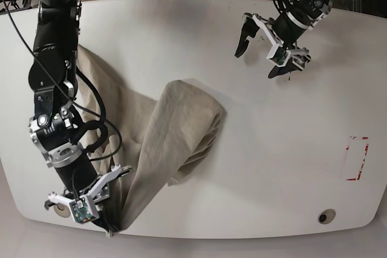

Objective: Fold the T-shirt properly
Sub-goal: 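Lift the shirt with the right gripper and drag it away from the robot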

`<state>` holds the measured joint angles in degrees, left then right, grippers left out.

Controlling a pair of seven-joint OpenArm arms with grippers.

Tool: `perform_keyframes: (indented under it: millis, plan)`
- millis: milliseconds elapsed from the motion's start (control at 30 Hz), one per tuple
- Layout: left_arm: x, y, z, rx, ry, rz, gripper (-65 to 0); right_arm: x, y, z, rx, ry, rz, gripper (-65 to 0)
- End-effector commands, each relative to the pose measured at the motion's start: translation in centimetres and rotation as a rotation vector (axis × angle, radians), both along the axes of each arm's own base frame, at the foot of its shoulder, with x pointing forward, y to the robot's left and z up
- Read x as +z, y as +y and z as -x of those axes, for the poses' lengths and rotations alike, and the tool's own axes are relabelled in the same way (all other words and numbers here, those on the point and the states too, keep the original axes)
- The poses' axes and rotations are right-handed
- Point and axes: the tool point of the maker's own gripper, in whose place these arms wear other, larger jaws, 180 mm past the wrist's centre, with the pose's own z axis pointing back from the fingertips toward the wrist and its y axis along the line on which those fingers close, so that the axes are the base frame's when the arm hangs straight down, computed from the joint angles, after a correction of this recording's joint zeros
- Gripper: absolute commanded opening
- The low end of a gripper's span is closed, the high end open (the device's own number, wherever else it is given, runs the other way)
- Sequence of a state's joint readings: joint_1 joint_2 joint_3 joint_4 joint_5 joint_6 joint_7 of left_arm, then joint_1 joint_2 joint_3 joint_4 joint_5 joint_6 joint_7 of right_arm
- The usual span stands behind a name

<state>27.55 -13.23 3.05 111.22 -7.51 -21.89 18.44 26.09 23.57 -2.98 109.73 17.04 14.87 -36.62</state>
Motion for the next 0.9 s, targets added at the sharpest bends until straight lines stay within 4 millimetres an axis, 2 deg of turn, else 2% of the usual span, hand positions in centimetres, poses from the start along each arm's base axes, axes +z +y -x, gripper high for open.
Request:
perform_keyframes:
  millis: [0,33,100,233,400,533,700,867]
  plan:
    - [1.3,-0.9,-0.4,-0.02,-0.044,0.032,-9.9,4.8,-0.8,-0.6,-0.002,-0.119,0.042,-65.0]
    - [1.4,-1.4,-0.6,-0.033,-0.05,0.037,-9.9,6.3,-1.0,-0.8,-0.006,-0.152,0.051,-65.0]
    - [2.0,-2.2,-1.3,-0.054,-0.074,0.047,-9.9,8.1,-1.2,-1.1,-0.014,-0.186,0.052,-65.0]
    - [1.3,-3.6,-1.4,-0.09,-0.056,0.06,-10.0,12.2,-1.4,-1.2,-0.022,-0.273,0.052,-65.0]
    - [0.8,-5.1,-2.9,-0.129,-0.061,0.066,-10.1,17.0,-1.4,-0.7,-0.03,-0.349,0.101,-65.0]
    - [0.6,-6.3,-4.4,-0.102,-0.06,0.112,-10.1,20.1,-1.4,-0.1,-0.038,-0.395,0.136,-65.0]
    - [0.2,-6.6,-6.1,-0.093,-0.06,0.12,-10.1,23.6,-1.2,1.0,-0.041,-0.473,0.138,-65.0]
    - [1.1,-7.9,-9.0,-0.071,-0.087,0.164,-10.1,26.9,0.6,2.3,-0.014,-0.552,0.185,-65.0]
